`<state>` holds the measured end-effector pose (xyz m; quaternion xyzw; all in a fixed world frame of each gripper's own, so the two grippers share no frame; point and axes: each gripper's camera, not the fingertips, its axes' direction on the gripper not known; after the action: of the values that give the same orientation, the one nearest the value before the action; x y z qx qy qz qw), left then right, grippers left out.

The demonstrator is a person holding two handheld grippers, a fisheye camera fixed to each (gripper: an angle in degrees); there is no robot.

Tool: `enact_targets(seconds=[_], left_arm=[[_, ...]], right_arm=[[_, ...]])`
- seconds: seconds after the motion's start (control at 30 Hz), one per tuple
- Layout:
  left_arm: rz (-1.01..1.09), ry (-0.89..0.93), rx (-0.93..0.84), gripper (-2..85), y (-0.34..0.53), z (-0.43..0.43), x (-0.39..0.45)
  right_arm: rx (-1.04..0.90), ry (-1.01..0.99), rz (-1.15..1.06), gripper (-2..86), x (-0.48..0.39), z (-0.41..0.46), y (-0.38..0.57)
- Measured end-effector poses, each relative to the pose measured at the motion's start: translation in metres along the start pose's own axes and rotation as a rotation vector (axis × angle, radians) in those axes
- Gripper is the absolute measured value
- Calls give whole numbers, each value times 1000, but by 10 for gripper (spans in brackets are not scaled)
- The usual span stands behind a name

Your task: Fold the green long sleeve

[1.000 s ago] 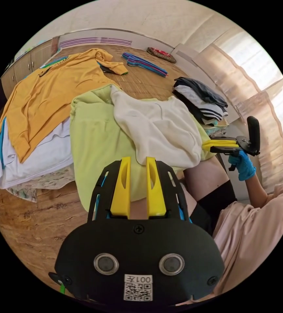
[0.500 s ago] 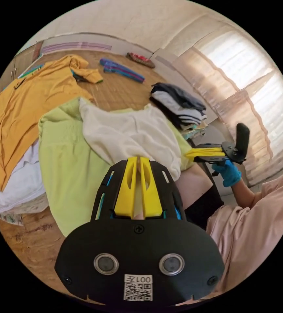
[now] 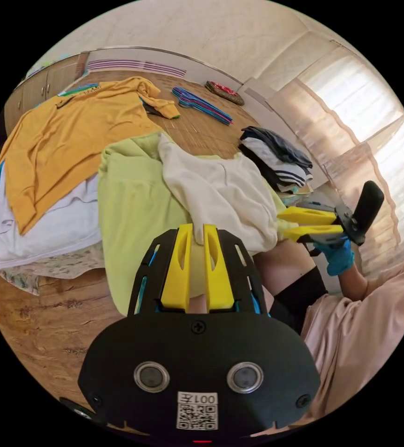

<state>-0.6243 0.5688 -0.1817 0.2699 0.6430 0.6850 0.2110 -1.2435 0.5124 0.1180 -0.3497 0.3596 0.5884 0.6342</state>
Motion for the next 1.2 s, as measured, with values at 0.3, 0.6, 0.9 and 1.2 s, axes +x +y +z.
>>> enact_targets(seconds=[0.3, 0.6, 0.9, 1.2], left_arm=[[-21, -63, -44, 26, -37, 30, 1], [5, -42, 73, -15, -54, 20, 11], [-55, 37, 77, -15, -38, 23, -8], [-56, 72, 93, -13, -38, 8, -12]], right_arm=[[-144, 172, 11, 55, -44, 85, -32], [-44, 388, -21, 11, -71, 82, -22], [-92, 355, -86, 25, -99, 107, -16], [15, 239, -9, 104, -98, 96, -48]])
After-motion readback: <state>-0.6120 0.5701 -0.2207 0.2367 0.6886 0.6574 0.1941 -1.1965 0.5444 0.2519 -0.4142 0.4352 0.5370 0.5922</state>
